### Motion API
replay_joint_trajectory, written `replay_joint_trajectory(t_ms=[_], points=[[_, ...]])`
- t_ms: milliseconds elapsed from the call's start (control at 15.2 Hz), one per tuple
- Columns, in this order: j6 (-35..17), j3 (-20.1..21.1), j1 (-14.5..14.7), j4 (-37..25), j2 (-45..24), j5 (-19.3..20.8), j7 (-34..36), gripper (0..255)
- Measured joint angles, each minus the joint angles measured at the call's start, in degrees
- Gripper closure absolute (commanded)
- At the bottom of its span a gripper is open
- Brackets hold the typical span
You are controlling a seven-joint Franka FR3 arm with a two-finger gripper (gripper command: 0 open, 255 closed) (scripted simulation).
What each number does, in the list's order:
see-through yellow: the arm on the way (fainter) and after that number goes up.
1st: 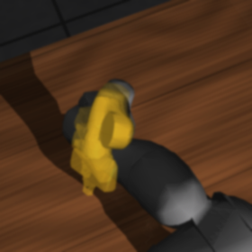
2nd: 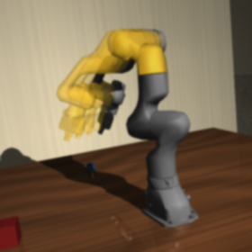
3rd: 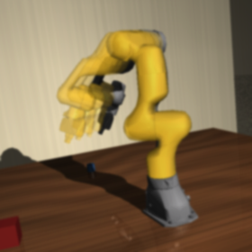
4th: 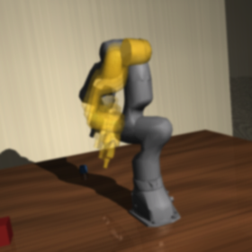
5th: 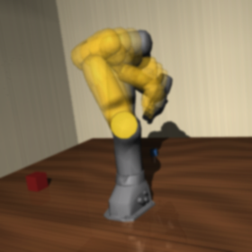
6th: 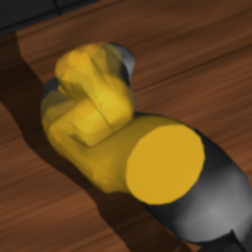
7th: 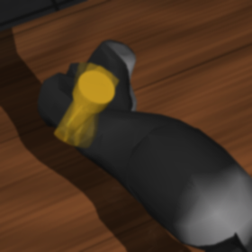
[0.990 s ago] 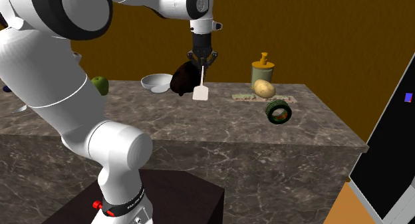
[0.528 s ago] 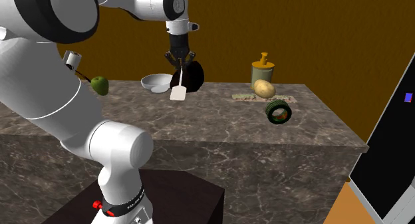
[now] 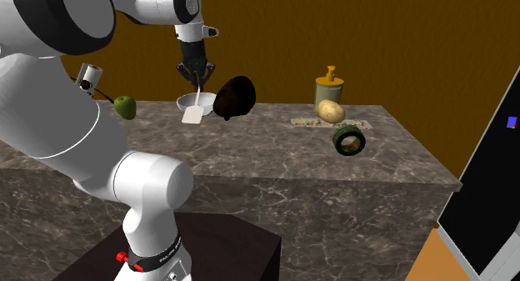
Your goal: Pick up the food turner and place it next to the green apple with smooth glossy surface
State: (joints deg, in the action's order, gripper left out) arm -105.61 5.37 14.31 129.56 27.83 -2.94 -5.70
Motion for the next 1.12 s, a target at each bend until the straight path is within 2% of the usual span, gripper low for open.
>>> replay_joint_trajectory(t_ms=[264,924,1122], points=[[-0.1,4.2,2.0,0.0,0.1,-1.6,5.5,255],[-0.5,15.4,6.4,-5.2,-4.6,-4.3,19.9,255],[-1.9,16.4,6.8,-4.3,-5.1,-4.5,21.2,255]])
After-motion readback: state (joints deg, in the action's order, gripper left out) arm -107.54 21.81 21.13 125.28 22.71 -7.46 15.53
